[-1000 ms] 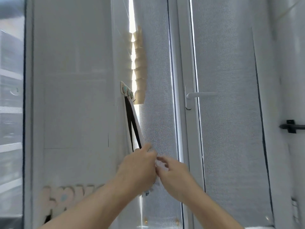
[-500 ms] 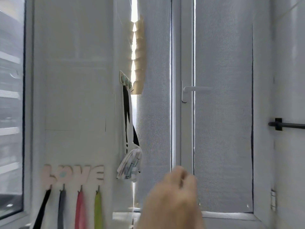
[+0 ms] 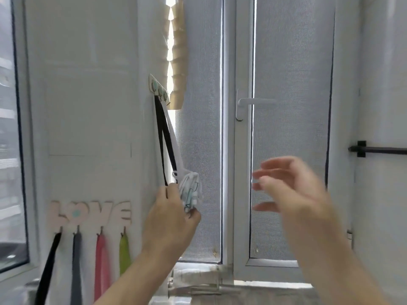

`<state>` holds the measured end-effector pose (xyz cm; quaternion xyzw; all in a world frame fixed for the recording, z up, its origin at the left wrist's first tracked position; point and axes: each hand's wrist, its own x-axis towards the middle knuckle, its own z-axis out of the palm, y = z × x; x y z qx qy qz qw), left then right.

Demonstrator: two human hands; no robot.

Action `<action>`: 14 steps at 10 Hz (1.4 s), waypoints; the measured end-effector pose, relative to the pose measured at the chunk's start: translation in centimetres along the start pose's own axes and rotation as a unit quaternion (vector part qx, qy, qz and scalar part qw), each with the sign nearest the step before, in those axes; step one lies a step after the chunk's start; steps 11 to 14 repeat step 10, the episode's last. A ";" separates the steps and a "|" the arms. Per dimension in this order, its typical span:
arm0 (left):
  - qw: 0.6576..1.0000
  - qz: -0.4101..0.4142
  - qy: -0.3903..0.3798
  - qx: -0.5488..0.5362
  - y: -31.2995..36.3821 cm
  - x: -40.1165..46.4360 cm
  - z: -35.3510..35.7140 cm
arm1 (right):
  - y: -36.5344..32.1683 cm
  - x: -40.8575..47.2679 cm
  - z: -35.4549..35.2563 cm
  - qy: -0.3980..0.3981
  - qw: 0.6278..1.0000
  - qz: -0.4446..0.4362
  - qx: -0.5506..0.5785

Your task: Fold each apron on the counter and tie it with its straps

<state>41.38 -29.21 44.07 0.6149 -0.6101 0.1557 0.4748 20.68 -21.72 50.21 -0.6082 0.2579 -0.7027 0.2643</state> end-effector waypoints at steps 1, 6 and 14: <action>0.992 0.067 0.004 -0.105 0.8 0.0 0.7 | 5.0 0.5 4.7 -0.176 0.964 0.200 -0.028; 0.973 0.137 -0.052 0.181 -5.8 2.3 4.2 | 19.5 6.5 10.1 -0.011 0.954 0.035 -0.297; 0.976 0.191 -0.057 0.084 -6.0 -0.7 3.9 | 17.8 4.0 8.2 -0.080 0.977 0.071 -0.184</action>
